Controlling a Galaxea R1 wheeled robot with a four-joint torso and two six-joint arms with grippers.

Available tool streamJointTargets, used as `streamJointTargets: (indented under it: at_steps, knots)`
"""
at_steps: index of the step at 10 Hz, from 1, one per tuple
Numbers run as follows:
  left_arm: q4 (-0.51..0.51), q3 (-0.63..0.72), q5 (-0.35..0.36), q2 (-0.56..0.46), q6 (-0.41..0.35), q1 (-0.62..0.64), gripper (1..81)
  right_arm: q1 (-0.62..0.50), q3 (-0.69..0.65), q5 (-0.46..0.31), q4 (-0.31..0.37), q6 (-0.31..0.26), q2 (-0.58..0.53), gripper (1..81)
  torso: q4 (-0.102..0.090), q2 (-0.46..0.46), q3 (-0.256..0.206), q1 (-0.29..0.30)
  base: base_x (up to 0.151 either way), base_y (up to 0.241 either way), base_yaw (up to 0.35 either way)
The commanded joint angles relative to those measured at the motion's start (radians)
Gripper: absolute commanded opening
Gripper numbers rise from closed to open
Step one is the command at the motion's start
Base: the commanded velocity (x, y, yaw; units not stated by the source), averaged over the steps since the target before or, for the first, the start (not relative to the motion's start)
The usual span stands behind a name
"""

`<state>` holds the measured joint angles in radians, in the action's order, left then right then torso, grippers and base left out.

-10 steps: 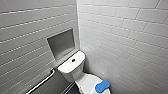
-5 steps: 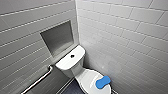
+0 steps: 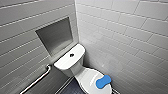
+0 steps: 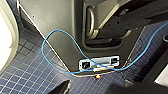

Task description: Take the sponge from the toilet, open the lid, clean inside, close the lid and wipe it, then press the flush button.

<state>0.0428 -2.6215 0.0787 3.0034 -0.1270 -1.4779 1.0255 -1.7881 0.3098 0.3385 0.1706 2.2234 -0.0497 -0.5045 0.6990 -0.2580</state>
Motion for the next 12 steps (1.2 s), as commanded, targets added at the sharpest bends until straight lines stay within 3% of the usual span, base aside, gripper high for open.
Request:
streamJointTargets:
  at_steps: [1,5,8,12]
  knots:
    - [0.008,0.001,-0.079,0.002,-0.002,-0.020,81.1,-0.170,0.043,-0.115,0.007,0.020,-0.065,81.1,0.000,-0.095,0.000,-0.062,0.000,0.000,0.000]
    - [0.006,0.001,-0.079,0.008,-0.002,-0.022,81.1,-0.245,-0.048,-0.210,0.011,0.021,0.009,81.1,0.000,-0.248,0.001,-0.158,0.000,0.000,0.000]
    - [0.008,0.001,-0.079,0.008,-0.002,-0.023,81.1,-0.245,-0.114,-0.222,0.008,0.043,0.074,81.1,0.000,-0.362,0.001,-0.228,0.000,0.000,0.000]
    - [0.008,0.001,-0.079,0.008,-0.002,-0.023,81.1,-0.285,-0.099,-0.222,0.008,0.044,0.086,81.1,0.000,-0.508,0.131,-0.319,0.000,0.000,0.000]
